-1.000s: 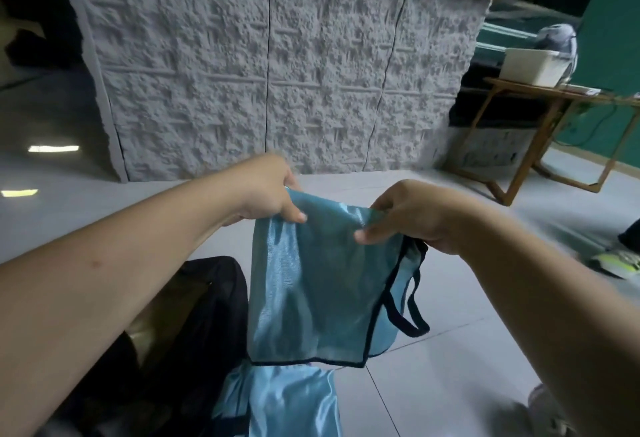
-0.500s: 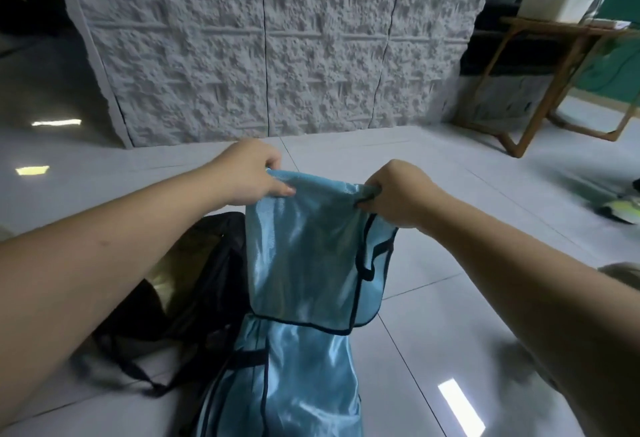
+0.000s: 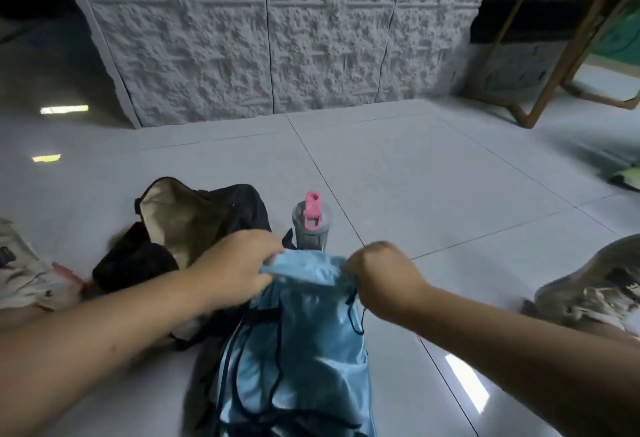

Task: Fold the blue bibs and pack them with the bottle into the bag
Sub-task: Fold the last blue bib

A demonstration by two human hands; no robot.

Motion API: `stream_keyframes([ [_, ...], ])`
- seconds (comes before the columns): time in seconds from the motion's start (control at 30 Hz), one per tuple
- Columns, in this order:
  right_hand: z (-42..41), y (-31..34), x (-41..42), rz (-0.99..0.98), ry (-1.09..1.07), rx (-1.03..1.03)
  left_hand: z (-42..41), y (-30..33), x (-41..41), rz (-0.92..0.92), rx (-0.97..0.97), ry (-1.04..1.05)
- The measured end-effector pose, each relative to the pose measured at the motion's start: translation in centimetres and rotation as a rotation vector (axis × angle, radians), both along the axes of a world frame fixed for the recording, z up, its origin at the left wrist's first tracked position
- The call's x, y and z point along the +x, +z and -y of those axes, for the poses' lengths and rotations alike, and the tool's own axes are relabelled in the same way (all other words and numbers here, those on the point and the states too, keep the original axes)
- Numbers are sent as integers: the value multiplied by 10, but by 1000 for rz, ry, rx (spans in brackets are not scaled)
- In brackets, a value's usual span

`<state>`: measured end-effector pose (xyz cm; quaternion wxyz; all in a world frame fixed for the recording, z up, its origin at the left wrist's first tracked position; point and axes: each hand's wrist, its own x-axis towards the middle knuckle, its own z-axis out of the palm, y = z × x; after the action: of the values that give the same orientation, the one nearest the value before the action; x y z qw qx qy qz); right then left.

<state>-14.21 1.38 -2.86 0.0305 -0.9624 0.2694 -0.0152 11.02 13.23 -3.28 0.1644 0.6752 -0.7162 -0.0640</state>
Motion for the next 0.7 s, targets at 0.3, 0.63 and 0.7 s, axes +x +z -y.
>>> stream_keyframes([
  [0.3, -79, -91, -36, -176, 245, 118, -84, -95, -27, 114, 443, -281],
  [0.63, -94, -123, -1, 84, 3, 54, -68, -113, -84, 248, 119, -63],
  [0.7, -94, -136, 17, 138, -115, 132, -56, -130, -91, 277, 184, 40],
])
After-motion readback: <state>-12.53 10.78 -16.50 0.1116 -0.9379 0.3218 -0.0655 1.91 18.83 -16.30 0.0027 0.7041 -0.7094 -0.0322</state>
